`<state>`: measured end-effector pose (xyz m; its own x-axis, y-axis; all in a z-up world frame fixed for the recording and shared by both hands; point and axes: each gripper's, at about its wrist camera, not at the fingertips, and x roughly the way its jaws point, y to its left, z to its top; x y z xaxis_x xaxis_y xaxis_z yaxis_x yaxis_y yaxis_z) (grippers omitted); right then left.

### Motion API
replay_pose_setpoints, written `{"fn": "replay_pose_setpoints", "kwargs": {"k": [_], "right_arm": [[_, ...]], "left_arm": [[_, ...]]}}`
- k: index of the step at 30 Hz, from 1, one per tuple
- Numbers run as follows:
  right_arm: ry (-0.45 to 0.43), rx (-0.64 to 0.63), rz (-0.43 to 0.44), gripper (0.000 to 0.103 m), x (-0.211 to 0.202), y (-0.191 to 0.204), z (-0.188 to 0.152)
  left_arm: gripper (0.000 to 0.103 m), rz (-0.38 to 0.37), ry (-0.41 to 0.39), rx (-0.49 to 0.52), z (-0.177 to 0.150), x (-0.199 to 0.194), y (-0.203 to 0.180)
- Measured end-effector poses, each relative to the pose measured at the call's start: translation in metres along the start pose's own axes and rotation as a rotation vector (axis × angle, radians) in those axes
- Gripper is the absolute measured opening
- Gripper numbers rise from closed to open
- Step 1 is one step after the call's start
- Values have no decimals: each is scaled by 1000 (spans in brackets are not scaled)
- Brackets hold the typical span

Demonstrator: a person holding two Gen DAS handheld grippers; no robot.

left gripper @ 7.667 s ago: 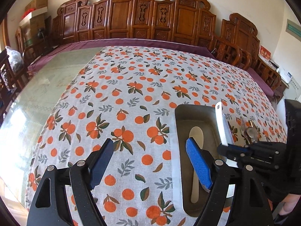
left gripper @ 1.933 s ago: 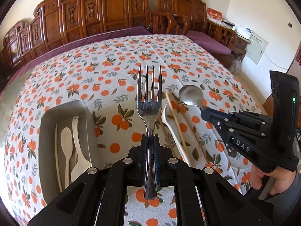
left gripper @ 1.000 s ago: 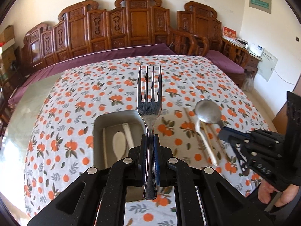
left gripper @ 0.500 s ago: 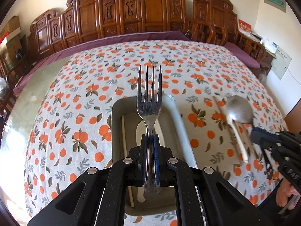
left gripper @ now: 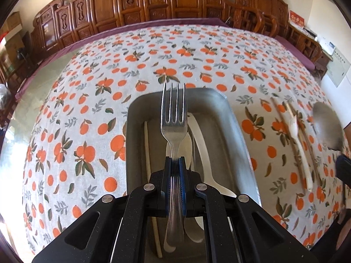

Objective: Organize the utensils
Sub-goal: 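Lower the fork into the tray and open the left tool while the right tool carries the spoon, then lower the metal spoon into the tray and open the right tool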

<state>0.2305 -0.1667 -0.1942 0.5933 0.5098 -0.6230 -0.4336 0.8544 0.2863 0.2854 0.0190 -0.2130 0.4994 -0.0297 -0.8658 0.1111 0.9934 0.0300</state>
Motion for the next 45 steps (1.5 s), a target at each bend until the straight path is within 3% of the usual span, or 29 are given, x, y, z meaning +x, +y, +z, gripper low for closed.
{"fn": "replay_pose_setpoints", "kwargs": {"k": [14,30,32,36,45], "right_arm": [[11,-4,-10,7,2,0,-2],[20,-59,-3,7,9,50,11],[24,-72,-6,7,11,58,13],[36,-96,-13,7,24,74,18],[86,-91,-39,7,57,90,21]], "left_arm": [[6,34,53,14,1,16,0],[8,3,-74,4,-17,-70,25],[15,2,-92,-2,-21,-81,31],[21,-5,-124,-21,-32,-104,45],[78,-10,-188,-74,-54,-139,81]]}}
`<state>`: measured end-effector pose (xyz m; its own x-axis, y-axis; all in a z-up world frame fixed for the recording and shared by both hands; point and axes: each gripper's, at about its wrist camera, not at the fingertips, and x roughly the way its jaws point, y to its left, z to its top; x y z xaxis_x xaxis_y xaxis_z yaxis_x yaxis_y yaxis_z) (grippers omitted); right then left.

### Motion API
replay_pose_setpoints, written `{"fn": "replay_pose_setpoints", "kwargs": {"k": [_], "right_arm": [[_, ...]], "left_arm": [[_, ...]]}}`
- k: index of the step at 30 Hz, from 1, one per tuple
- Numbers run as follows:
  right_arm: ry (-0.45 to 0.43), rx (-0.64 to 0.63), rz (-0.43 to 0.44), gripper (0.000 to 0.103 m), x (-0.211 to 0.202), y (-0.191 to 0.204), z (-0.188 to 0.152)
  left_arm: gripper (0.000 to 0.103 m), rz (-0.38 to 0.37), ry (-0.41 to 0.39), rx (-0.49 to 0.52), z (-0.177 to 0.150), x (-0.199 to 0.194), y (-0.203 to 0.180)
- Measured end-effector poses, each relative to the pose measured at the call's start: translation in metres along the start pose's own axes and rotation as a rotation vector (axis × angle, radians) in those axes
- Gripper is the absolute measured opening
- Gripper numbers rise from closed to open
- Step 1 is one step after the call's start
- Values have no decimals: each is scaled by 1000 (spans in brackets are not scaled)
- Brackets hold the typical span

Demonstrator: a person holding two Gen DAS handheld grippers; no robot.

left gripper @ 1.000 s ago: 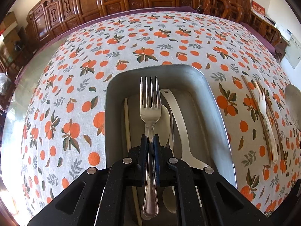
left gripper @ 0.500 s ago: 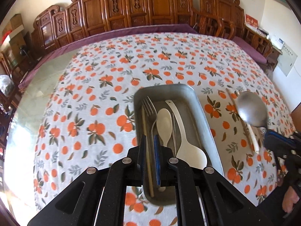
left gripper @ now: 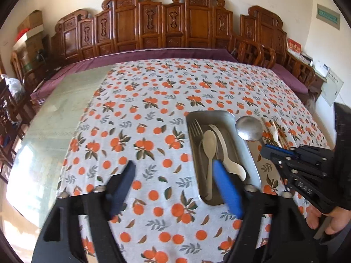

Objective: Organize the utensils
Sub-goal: 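Lower the metal spoon into the tray and open the right tool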

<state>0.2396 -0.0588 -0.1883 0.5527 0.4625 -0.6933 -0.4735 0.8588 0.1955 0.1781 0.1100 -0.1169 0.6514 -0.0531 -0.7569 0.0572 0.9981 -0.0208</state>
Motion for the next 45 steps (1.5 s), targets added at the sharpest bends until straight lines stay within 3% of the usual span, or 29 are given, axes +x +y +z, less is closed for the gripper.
{"fn": "replay_pose_setpoints", "kwargs": {"k": [2,5,18,28,35,45], "right_arm": [[14,2,-7,7,8,1,3],[33,7,-10,7,23,2,9],[145,36,-51,7,94,8,17],[184,18,-67,7,112,14,12],[167,2,-51,7,96,18,12],[59,-16,-61,7,10,3,7]], "left_arm": [[86,-9,-7,-14,-2,-3,7],[89,-27,-7,-30,-4,-5,15],[90,-6,-32,-46,-11,-12,34],[90,-9,-42,-45,-13,-13,37],[90,-13,-53,-37,-13,-20,32],[90,-32,-87,5,-12,-36,9]]}}
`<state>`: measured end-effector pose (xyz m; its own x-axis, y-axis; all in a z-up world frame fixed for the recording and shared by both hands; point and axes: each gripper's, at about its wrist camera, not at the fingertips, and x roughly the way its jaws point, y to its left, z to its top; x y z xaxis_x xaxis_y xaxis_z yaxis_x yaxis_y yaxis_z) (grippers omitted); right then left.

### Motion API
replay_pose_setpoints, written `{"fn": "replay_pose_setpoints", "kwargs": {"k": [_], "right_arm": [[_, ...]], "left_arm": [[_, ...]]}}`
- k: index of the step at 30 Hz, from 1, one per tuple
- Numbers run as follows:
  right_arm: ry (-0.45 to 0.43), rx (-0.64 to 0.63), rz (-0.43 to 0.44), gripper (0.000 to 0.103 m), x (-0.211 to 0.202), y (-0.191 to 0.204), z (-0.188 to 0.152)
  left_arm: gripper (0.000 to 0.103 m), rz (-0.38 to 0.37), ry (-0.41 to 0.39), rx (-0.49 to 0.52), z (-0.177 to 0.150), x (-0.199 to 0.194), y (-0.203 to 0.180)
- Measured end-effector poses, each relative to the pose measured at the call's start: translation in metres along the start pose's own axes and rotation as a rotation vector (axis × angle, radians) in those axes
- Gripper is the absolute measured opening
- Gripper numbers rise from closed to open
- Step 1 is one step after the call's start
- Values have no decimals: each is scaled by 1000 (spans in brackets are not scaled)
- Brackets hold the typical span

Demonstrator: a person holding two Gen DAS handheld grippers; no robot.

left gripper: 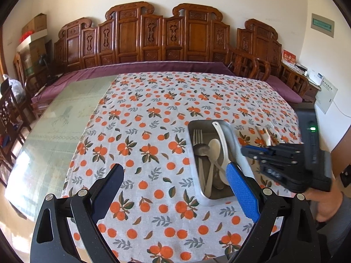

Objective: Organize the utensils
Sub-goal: 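Lower the metal spoon into the tray and open the right tool, then grasp a wooden chopstick with the right tool while the left tool grasps another chopstick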

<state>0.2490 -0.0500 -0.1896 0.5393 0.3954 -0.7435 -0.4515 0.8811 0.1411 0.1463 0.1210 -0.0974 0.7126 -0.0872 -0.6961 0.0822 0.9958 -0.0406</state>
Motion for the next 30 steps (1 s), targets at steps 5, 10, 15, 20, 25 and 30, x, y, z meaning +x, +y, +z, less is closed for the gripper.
{"fn": "replay_pose_setpoints", "kwargs": {"k": [5,10,15,20,25,30], "right_arm": [[-26,-10,-35,7,-40,-21,-15],[-28,17,-79,22,-62,-60,-31],[-18,74,-120,22,-74,-109,-50],[13,103,-154,22,-77,-150,-59],[50,101,-176,22,-68,-180,-63],[82,102,-178,22,-55,-193,-72]], "left_arm": [[90,-22,-23,25,3,-12,-19],[90,-38,-28,40,6,-15,-41],[90,-40,-20,70,7,-9,-67],[90,-63,17,77,15,8,-93],[90,-102,62,99,24,35,-123],[90,-124,104,130,29,60,-150]]}}
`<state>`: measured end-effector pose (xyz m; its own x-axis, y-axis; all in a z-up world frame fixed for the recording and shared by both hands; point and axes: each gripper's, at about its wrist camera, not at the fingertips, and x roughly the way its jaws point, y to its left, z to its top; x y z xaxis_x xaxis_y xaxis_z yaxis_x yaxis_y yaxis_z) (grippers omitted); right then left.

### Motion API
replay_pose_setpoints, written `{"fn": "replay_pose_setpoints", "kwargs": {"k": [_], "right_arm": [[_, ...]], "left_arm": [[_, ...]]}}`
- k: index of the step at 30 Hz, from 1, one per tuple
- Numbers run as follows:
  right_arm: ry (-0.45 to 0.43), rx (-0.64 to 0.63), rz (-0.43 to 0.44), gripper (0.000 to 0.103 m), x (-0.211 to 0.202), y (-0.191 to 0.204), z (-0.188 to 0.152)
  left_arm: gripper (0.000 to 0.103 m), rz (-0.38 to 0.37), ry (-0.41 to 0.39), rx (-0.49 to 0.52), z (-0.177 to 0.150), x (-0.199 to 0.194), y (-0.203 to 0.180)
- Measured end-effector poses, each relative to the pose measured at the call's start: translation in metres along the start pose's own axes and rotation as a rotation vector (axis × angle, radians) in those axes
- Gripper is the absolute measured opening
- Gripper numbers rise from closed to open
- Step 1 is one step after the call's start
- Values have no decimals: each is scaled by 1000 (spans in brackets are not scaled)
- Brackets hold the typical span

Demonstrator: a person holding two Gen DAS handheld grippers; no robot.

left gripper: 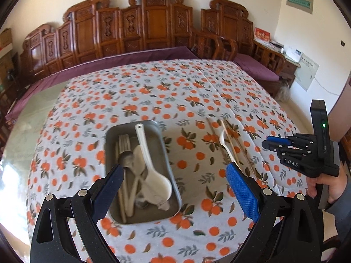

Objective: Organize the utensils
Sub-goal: 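Grasp a wooden chopstick with the right tool while the left tool grasps another chopstick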

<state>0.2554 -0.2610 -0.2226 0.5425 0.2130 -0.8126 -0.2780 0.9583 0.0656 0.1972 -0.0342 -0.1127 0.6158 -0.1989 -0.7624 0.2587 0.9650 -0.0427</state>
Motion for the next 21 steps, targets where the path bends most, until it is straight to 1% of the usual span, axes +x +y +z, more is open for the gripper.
{"fn": "replay_pose_setpoints", "kwargs": {"k": [3,7,11,15,19,20,21], "right_arm": [[23,20,9,22,8,-6,-10],[50,38,23,22,19,-8,-18],[67,57,40,22,36,-8,-12],[90,61,55,22,57,-4,-2],[133,41,22,21,78,-2,5],[128,19,-1,19,79,-1,7],[129,4,-9,18,80,0,8]], "left_arm": [[90,-7,18,17,2,13,-10],[90,-36,61,35,2,36,-23],[90,-49,96,44,2,56,-32],[90,-44,116,59,4,71,-39],[90,-41,138,61,8,84,-43],[90,-39,142,60,9,86,-45],[90,-39,147,59,10,90,-47]]}}
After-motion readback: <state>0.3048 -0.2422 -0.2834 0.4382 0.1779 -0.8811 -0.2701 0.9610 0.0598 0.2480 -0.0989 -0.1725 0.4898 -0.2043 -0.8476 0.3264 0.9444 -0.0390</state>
